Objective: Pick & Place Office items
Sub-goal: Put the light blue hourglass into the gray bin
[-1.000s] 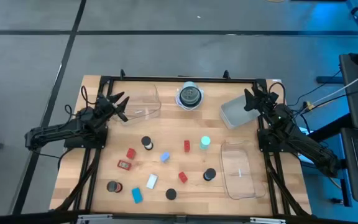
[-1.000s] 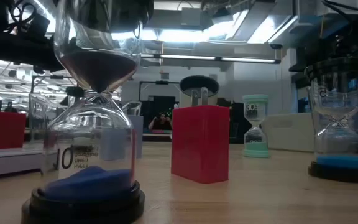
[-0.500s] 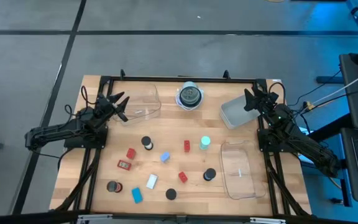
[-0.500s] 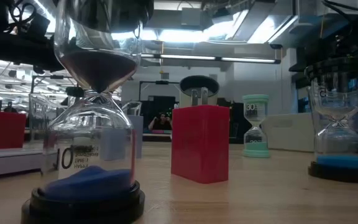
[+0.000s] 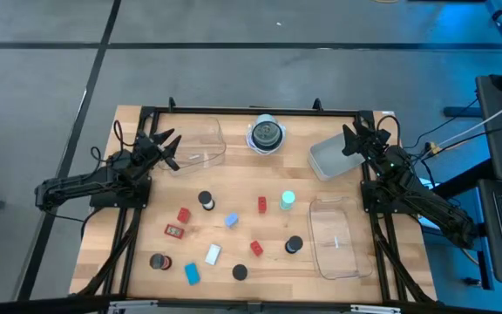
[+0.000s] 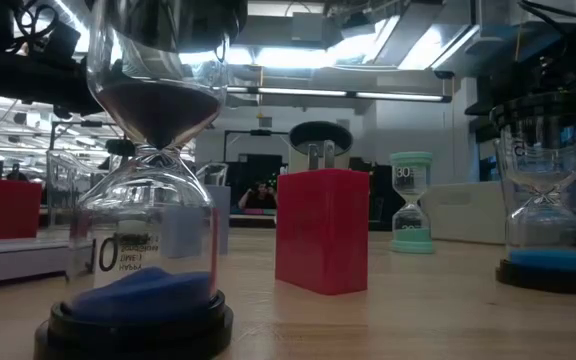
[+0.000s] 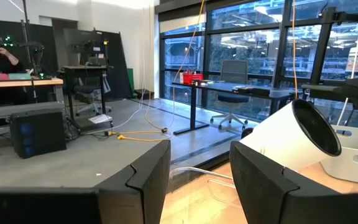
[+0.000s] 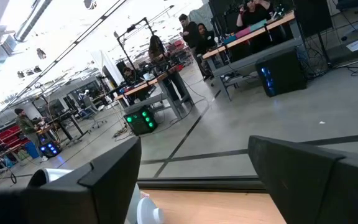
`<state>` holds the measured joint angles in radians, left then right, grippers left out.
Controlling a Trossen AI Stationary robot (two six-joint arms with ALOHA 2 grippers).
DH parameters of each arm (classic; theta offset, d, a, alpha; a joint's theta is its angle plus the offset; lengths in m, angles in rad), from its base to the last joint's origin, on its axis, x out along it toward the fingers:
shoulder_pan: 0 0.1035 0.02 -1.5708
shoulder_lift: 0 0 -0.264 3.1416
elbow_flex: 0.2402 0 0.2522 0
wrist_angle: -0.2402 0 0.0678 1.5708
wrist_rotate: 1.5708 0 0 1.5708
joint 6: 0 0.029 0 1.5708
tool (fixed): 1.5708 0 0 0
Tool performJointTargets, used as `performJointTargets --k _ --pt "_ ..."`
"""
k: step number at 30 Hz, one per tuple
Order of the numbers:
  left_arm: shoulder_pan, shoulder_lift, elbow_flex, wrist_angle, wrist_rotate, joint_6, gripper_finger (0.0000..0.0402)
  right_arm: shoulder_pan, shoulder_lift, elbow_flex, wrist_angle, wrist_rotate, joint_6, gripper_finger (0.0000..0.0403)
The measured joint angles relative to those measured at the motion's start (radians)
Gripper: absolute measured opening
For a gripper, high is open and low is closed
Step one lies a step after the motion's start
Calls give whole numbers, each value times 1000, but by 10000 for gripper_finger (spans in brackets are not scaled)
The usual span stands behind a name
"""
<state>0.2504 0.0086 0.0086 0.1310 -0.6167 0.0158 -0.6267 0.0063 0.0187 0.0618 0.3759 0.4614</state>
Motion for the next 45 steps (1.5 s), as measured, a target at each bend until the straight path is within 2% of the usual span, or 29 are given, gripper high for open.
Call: performJointTargets --k 15,23,27,36,39,45 --pt "0 0 0 0 -46 -2 162 0 0 0 15 0 2 300" --pt "0 0 0 5 -39 2 163 0 0 0 13 -3 115 300" --pt "0 0 0 35 -38 100 162 0 0 0 13 -2 133 300" --pt "0 0 0 142 -37 427 162 0 0 0 20 7 144 300" --pt "0 0 0 168 -38 469 163 0 0 0 33 -50 143 300" --pt "0 0 0 180 -45 469 162 0 0 0 151 -260 74 301"
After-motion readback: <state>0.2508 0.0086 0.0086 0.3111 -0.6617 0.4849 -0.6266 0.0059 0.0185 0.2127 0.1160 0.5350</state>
